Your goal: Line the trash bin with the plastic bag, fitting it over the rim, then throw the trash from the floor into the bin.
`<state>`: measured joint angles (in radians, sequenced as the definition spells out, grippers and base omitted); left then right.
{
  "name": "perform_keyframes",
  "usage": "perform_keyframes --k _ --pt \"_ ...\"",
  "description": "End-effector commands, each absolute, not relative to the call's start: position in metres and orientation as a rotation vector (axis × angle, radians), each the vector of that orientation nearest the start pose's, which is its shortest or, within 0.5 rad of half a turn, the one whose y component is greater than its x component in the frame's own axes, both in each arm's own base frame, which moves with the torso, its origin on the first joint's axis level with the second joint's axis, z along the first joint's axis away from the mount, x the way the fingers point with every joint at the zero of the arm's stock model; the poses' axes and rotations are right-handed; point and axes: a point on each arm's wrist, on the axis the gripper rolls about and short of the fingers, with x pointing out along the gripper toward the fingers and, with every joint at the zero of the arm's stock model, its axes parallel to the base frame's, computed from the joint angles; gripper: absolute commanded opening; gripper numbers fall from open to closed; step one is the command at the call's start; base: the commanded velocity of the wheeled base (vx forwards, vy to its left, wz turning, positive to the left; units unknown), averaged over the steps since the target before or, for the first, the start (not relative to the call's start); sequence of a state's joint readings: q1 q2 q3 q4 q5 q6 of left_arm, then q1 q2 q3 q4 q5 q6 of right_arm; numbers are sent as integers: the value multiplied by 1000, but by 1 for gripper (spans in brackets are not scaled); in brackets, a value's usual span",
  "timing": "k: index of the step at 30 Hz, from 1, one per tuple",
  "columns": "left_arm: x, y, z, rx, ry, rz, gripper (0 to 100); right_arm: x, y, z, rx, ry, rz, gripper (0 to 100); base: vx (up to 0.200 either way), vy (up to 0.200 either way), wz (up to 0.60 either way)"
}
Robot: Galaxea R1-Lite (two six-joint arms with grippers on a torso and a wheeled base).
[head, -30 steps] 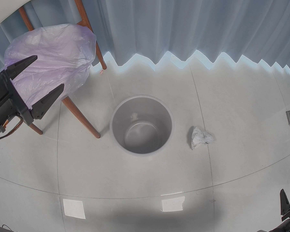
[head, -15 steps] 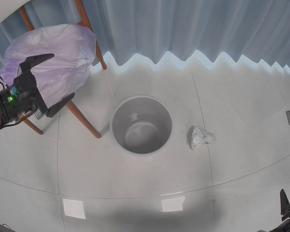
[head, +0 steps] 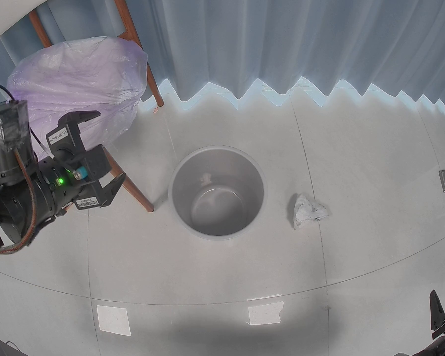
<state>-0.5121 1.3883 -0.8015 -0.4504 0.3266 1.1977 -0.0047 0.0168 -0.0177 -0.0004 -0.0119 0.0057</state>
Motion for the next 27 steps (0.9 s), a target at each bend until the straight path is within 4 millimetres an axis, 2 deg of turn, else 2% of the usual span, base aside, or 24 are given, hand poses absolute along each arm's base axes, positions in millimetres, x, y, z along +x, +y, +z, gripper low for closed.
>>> perform_keyframes --k 1,4,6,7,8,12,18,27 --pt "207 -137 224 1419 38 -175 100 -23 0 75 6 0 -17 100 0 0 0" --pt "212 -139 224 1500 20 -99 100 -23 0 75 6 0 -17 100 0 0 0" --pt "222 -145 220 1557 -10 -28 100 -23 0 75 6 0 -17 100 0 0 0" --pt "222 -145 220 1557 -10 -28 100 -23 0 75 6 0 -17 100 0 0 0" --pt "234 -154 213 1550 -52 21 100 -23 0 75 6 0 -17 100 0 0 0" --pt "247 -164 201 1506 -105 114 100 -23 0 75 5 0 -17 100 0 0 0" --pt "240 -167 197 1593 -26 162 100 -23 0 75 6 0 -17 100 0 0 0" --pt "245 -162 201 1622 -1 187 100 -23 0 76 5 -2 -17 100 0 0 0"
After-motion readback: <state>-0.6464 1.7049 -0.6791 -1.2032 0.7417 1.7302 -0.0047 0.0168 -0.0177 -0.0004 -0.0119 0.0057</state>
